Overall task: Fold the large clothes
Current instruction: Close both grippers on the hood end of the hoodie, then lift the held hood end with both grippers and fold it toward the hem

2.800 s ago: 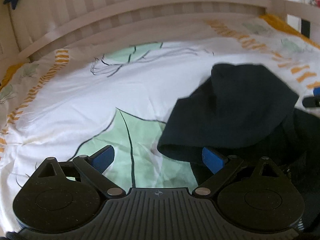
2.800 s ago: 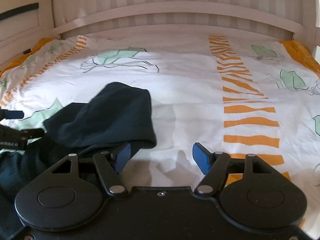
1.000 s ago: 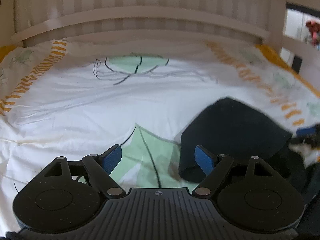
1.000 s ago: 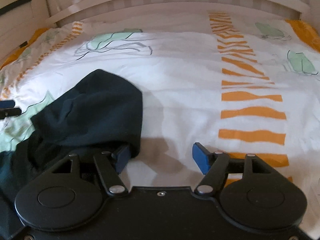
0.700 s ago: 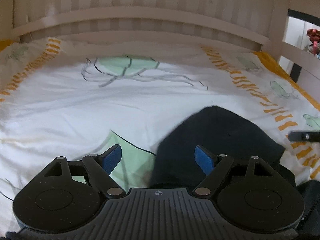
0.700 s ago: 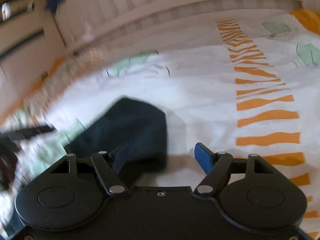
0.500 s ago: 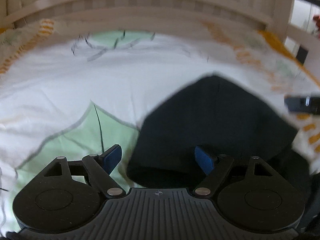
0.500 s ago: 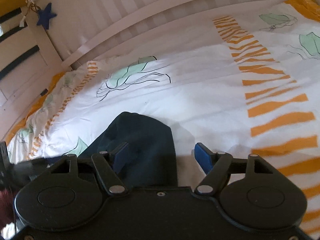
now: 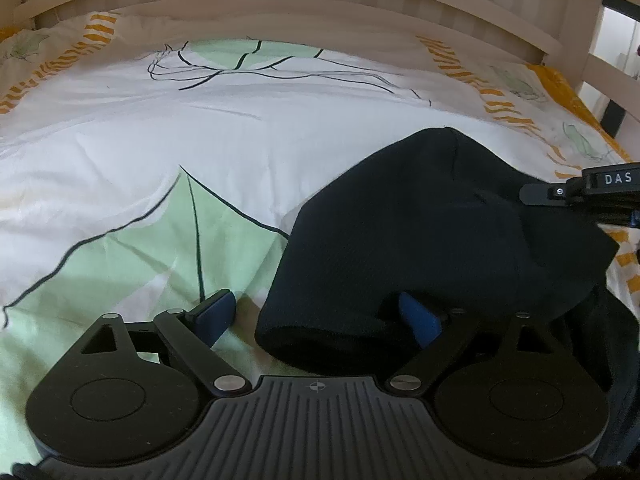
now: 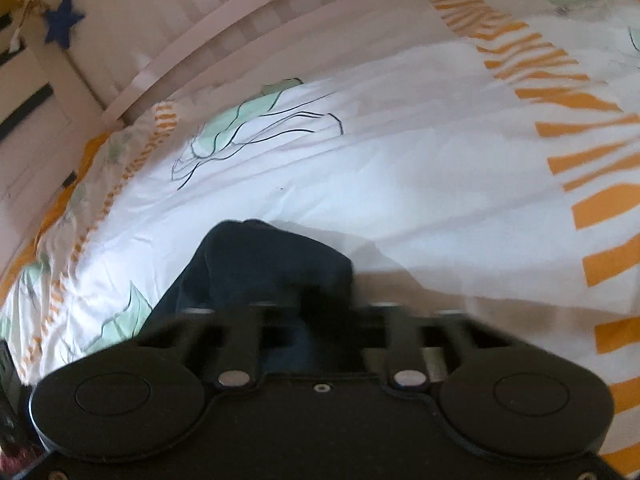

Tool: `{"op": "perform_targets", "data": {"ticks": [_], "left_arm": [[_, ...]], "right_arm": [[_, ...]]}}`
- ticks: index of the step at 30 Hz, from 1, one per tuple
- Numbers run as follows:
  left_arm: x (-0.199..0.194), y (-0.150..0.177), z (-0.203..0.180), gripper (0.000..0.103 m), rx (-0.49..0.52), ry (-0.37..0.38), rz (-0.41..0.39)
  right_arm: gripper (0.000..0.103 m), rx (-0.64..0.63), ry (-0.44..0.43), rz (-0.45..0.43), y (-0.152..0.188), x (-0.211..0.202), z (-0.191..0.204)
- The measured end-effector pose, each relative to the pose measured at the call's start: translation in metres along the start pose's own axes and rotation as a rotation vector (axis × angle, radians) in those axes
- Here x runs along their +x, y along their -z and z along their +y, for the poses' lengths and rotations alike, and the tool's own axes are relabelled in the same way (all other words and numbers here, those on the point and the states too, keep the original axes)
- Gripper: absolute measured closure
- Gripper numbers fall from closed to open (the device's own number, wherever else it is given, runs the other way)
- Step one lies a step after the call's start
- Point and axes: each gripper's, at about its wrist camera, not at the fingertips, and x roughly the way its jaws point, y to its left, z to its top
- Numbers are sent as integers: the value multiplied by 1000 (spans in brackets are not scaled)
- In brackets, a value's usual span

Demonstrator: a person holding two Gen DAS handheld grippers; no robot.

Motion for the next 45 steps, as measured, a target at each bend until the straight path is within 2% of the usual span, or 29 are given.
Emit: {"op": "perform_targets", "data": {"ticks": [2, 6, 13, 16, 18, 20, 21, 25, 27, 31, 32, 34, 35, 36, 37, 38, 42, 45], "left_arm": [[-11, -2, 4, 16, -17, 36, -19], [-45, -2, 18, 16, -109, 161, -80], [-95, 3, 42, 13, -278, 438, -64], [-112, 13, 51, 11, -342, 489, -56], [-121, 20, 56, 9, -368, 497, -45], [-131, 26, 60, 0, -378, 505, -41], [-138, 30, 64, 0, -386, 517, -48], [-154, 43, 75, 0, -429, 568, -67], [-153, 51, 77, 0, -446, 564, -46], [-145, 65, 75, 0, -458, 510, 30], [-142, 67, 75, 0, -460, 498, 47], [-137, 72, 72, 0, -454, 480, 78], [-136, 74, 71, 0, -447, 462, 90], [-134, 74, 69, 0, -441, 446, 97], [-132, 76, 67, 0, -436, 439, 100], [-129, 75, 64, 0, -429, 431, 102], [-124, 74, 56, 1, -389, 391, 89], [-123, 77, 57, 1, -394, 395, 89]], "right_arm": [[87, -79, 20, -29, 0, -9, 13], [88, -237, 20, -124, 6, -42, 41], [89, -557, -24, -278, 44, -117, 93], [90, -708, -43, -320, 72, -146, 113], [90, -787, -63, -328, 94, -163, 123], [91, -877, -78, -325, 119, -178, 132], [93, -925, -85, -320, 133, -185, 136], [94, -1050, -116, -244, 185, -207, 138], [94, -1065, -125, -182, 203, -210, 135], [90, -984, -124, -68, 221, -212, 131], [84, -922, -121, -59, 219, -214, 129], [80, -755, -123, -32, 213, -219, 123], [66, -667, -125, -28, 210, -221, 118], [56, -556, -129, -24, 204, -223, 113], [41, -463, -140, -10, 200, -222, 108], [35, -385, -156, 7, 197, -220, 103], [35, -110, -217, 37, 191, -212, 91], [35, 51, -252, 63, 192, -200, 91]]}}
